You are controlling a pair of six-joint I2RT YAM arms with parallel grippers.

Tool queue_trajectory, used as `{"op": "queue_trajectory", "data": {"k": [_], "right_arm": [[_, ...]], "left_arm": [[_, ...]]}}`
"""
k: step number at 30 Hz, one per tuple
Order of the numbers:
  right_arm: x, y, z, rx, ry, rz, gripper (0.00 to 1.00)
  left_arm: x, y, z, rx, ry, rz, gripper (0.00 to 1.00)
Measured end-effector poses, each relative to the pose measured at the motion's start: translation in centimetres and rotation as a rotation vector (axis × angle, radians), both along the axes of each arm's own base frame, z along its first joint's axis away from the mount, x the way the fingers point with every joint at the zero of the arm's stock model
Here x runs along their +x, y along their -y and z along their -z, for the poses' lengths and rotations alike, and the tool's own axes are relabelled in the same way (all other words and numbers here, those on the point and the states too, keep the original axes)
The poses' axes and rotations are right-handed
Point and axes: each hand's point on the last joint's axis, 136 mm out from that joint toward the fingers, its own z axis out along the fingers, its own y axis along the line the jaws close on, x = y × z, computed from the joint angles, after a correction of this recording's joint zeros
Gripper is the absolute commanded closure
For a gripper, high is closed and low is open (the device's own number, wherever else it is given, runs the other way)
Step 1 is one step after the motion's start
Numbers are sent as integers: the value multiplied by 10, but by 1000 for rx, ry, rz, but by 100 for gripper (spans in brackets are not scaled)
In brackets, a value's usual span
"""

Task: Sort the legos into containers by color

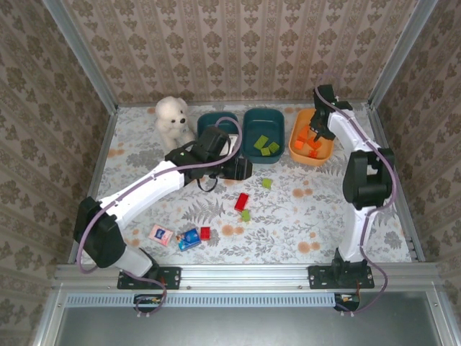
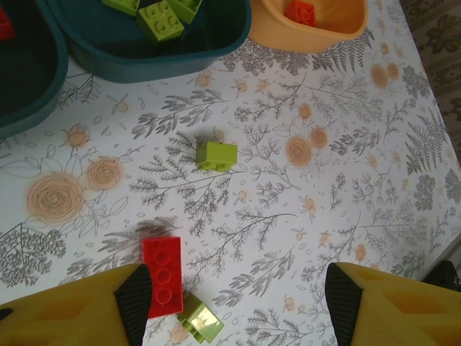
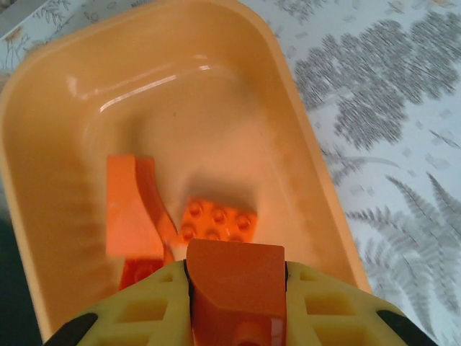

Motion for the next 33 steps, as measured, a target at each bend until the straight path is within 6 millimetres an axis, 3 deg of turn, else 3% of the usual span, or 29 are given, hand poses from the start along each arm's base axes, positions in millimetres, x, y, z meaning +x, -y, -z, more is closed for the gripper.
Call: {"op": "queue_trajectory", "data": {"k": [10,16,21,27,31,33], "right_arm": [[60,13,41,11,-1,20,80],[65,11,66,29,-49,25,78],[59,10,82,40,-98,24,71],[62,7,77,52,-92,13,41],[64,5,65,58,-71,1,30],[66,3,46,62,-38,-12,29]], "left_arm": [[0,-3,2,27,3,7,32],[-4,-12,11,85,-2,16,32],[-16,-26,33,163,-40,42,32],[-35,-48,53,247,-87,62,30],[-41,-56,51,255,-88,60,30],[-46,-60,50,261,-94,61,30]]}}
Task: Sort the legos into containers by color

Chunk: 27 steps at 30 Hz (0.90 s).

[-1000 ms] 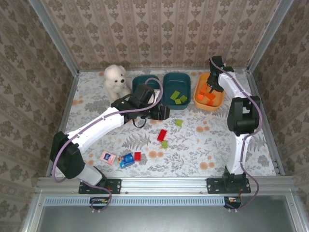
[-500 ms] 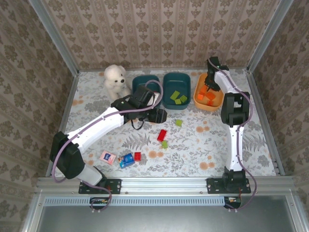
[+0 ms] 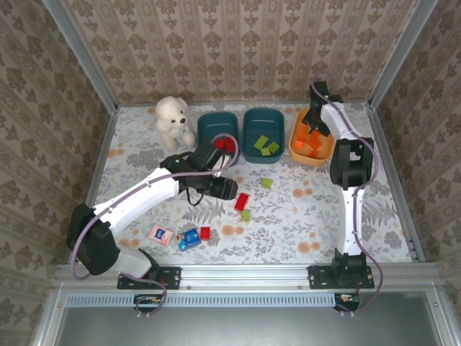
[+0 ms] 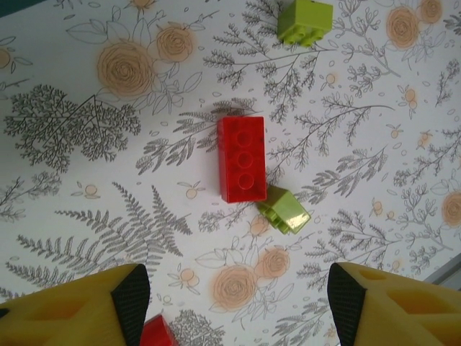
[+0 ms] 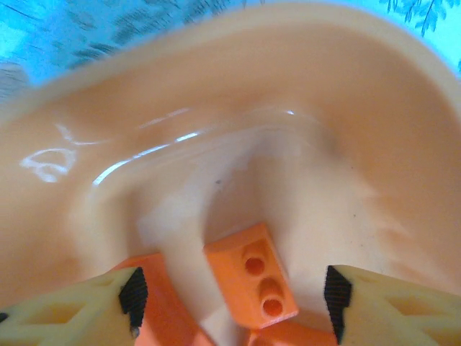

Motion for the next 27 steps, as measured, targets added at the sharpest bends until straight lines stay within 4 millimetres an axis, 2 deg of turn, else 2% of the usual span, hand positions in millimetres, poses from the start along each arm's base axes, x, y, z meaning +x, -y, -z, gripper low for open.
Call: {"op": "queue_trajectory", "data": {"k": [2,6,9,11,12,14,16,18,20,22,27], "right_arm": [[2,-2,-27,0,52,-14,29],[-6,-17,-104,-4,212,-64,30],[-33,-49,-151,23,326,-148,30],[-59,-80,-171,62,392,-228,29],[-75,-97,-175,91,419,-275,29],[-109,-131,-172,153,446,-373,27],[-147,-158,-159,215,437,-467,26],[-188,-176,-141,283,416,-552,24],[-225,-184,-134,341,414,-608,22],[-261,-185,-138,393,447,-650,20],[-333,-167,-182,440,624,-698,19]], "left_arm": [[-7,-6,2,14,-11,5,30],[-26,-20,16,68,-54,27,30],[-29,-21,21,88,-68,32,29],[-26,-16,23,92,-74,34,29],[-23,-10,25,96,-77,35,29],[-14,4,29,107,-81,42,28],[-5,22,36,120,-87,50,28],[3,37,47,141,-106,47,28],[9,45,60,167,-127,37,28],[15,48,71,197,-144,24,28],[23,51,91,271,-162,5,28]]}}
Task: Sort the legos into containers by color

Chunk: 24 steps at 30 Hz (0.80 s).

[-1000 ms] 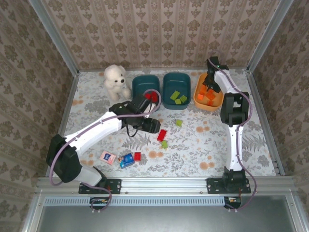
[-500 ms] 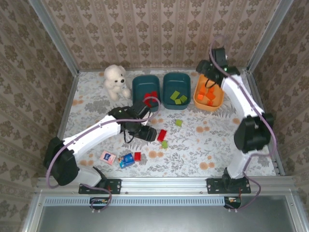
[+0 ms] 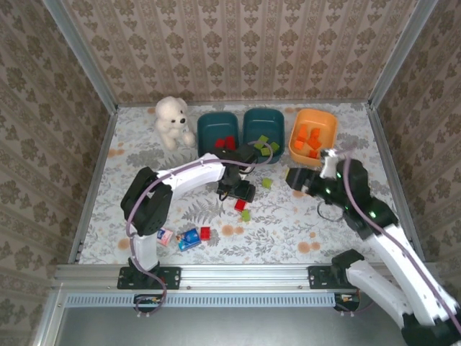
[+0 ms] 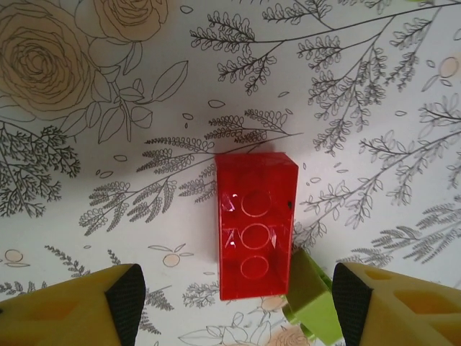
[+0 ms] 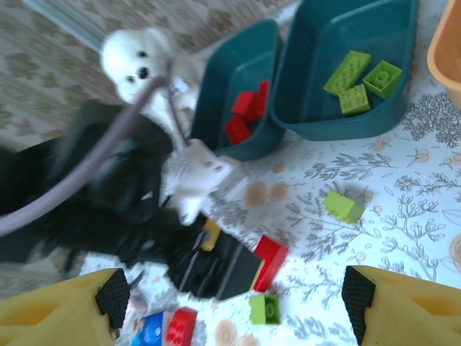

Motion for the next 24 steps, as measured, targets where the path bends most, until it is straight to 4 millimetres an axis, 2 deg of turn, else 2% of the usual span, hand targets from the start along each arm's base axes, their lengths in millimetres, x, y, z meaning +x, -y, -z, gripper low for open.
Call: {"op": "queue_trajectory", "data": {"k": [3,6,10,14,16,21,24], "right_arm": [[-29,10,-10,16,41,1,19],[-42,16,-3,7,16,7,19],[-43,17,10,-16,-43,9,20],[-38,15,18,-28,-78,9,20],[-37,15,20,-32,-88,9,20],[-36,14,22,-35,-96,9,20],[-36,14,22,-36,-99,9,20]], "left_arm": [[0,4,7,22,-4,8,28],[-1,10,14,42,-10,23,30],[-2,17,24,69,-16,42,37],[-4,13,33,109,-19,57,47],[-3,10,38,130,-16,58,48],[-1,6,46,165,-8,68,60],[1,7,45,171,11,79,64]]}}
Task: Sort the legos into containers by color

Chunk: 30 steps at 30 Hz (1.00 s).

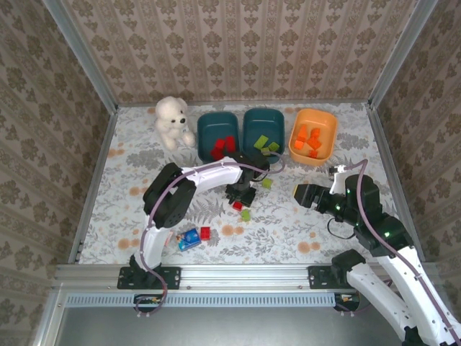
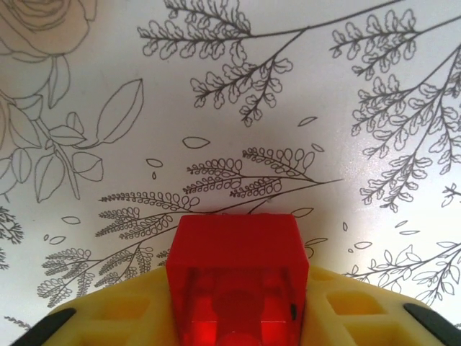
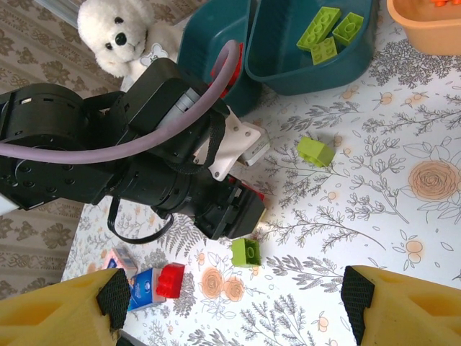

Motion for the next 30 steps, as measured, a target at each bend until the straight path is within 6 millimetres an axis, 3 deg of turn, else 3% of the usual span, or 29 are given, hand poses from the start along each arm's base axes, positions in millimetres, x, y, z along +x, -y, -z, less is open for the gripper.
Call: {"op": "queue_trajectory", "data": {"k": [3,7,10,17,20,24,30], "right_arm": [[2,0,2,-3,-8,0,21],[4,-2,3,-8,-20,-4,21],[6,-4,1,-8,-24,-10,21],[19,-17,4,3,-66,-54,22],[28,-24,8,4,-92,-68,22],[46,-34,1,3,-110,-91,23],[69,-48,-22,13,-59,-123,23]], "left_arm": [[3,0,-2,5,16,2,71],[14,-3,-13,-13,44,-21,71],[39,-10,-43,-73,98,-78,71],[143,-41,-155,-296,352,-252,70],[185,-53,-177,-323,453,-267,71],[231,-52,-168,-291,538,-251,71],[283,-56,-103,-186,539,-295,69]]}}
